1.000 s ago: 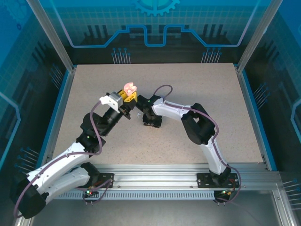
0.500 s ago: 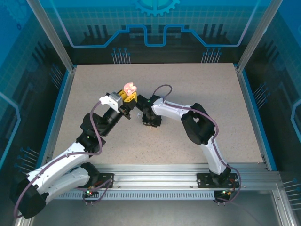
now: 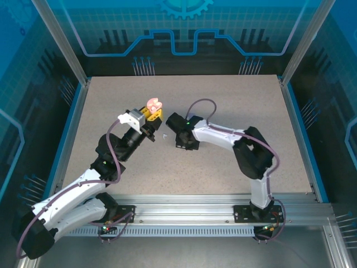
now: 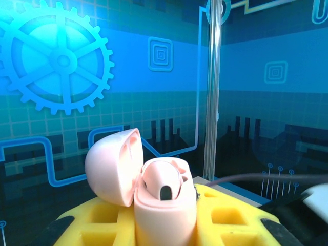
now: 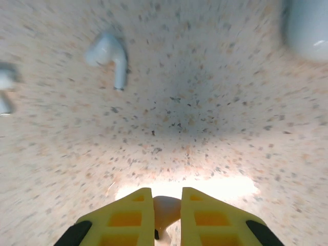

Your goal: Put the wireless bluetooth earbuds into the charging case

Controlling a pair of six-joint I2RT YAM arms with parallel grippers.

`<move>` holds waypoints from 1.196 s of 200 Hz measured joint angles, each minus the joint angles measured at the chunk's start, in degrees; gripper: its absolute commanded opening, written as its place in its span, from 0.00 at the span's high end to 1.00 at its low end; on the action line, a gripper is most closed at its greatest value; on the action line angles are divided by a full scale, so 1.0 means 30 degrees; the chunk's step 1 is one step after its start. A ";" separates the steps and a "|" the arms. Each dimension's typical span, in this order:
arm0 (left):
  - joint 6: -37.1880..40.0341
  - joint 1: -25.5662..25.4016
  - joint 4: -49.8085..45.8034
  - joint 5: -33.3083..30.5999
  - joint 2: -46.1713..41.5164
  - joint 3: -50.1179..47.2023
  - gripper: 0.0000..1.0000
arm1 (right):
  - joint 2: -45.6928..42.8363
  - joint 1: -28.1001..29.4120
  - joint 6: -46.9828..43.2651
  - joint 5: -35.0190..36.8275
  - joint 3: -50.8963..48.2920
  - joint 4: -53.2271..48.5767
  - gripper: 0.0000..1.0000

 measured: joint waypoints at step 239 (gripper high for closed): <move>-0.0138 0.0015 -0.0845 0.3898 0.1654 0.0976 1.00 | -1.1198 0.2455 -0.9071 0.0634 0.4007 0.3577 0.86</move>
